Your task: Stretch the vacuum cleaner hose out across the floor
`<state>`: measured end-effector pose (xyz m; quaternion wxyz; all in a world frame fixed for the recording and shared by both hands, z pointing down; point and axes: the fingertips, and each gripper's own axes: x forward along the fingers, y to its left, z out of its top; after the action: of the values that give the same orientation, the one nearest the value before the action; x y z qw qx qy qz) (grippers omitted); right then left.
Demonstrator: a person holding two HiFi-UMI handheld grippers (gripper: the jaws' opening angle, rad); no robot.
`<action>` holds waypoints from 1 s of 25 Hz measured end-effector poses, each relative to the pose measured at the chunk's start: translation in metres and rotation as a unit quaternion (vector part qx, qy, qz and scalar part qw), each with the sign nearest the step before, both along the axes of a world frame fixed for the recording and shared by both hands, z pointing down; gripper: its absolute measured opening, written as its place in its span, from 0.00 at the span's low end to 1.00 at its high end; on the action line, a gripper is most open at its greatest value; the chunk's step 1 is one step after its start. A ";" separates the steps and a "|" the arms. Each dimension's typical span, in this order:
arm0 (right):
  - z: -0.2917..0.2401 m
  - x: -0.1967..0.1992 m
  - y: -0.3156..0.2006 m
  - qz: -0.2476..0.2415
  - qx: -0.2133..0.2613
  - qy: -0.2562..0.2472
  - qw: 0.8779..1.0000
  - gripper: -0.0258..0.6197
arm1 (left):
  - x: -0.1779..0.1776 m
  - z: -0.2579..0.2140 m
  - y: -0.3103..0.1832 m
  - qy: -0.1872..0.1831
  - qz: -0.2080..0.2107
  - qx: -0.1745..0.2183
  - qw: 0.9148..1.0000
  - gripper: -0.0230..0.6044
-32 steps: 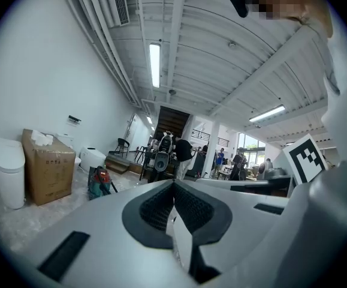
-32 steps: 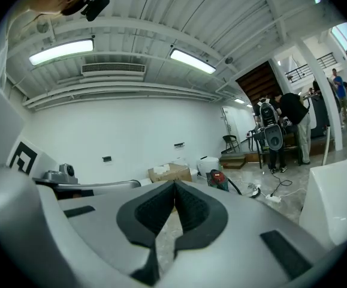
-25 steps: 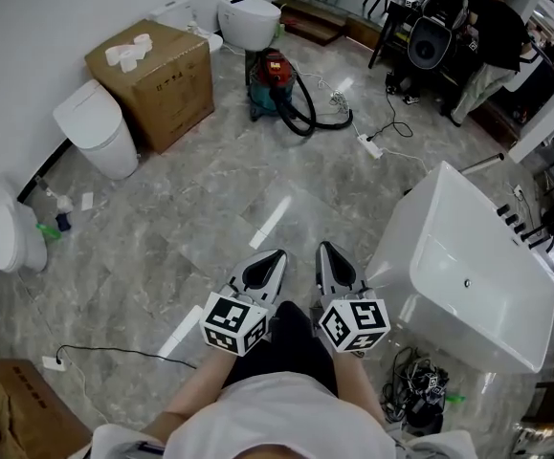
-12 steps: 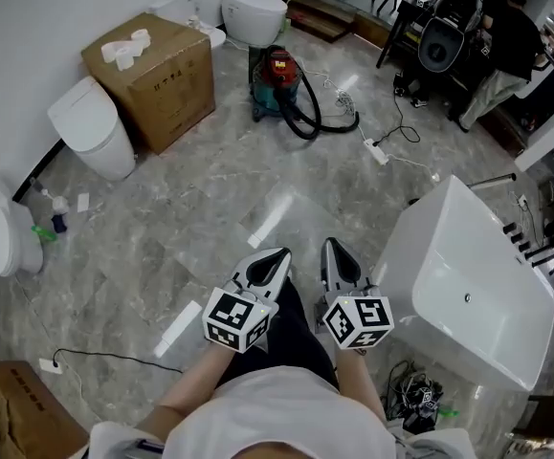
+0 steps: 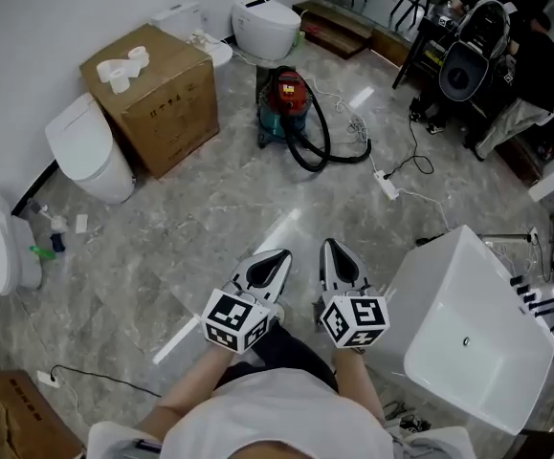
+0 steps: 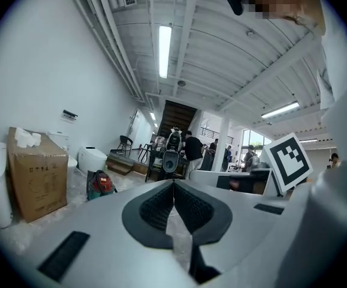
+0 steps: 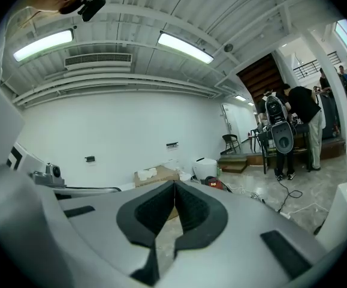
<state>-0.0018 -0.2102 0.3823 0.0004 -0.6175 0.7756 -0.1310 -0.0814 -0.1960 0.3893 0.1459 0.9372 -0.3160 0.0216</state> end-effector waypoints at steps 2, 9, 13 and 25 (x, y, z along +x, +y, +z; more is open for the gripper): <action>-0.001 0.009 -0.029 -0.007 0.003 0.007 1.000 0.06 | 0.009 0.001 -0.032 -0.002 -0.006 -0.001 1.000 0.05; 0.012 0.043 -0.094 -0.018 -0.002 0.025 1.000 0.06 | 0.050 0.015 -0.105 0.004 -0.003 -0.007 1.000 0.05; 0.015 0.056 -0.108 -0.017 -0.009 0.023 1.000 0.06 | 0.066 0.019 -0.121 0.003 0.002 -0.015 1.000 0.05; 0.038 0.114 -0.124 0.042 -0.039 0.000 0.998 0.06 | 0.119 0.039 -0.148 -0.008 0.048 -0.043 0.998 0.05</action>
<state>0.1124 -0.3344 0.4200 -0.0183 -0.6494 0.7430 -0.1609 0.0377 -0.3437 0.4281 0.1822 0.9440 -0.2706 0.0499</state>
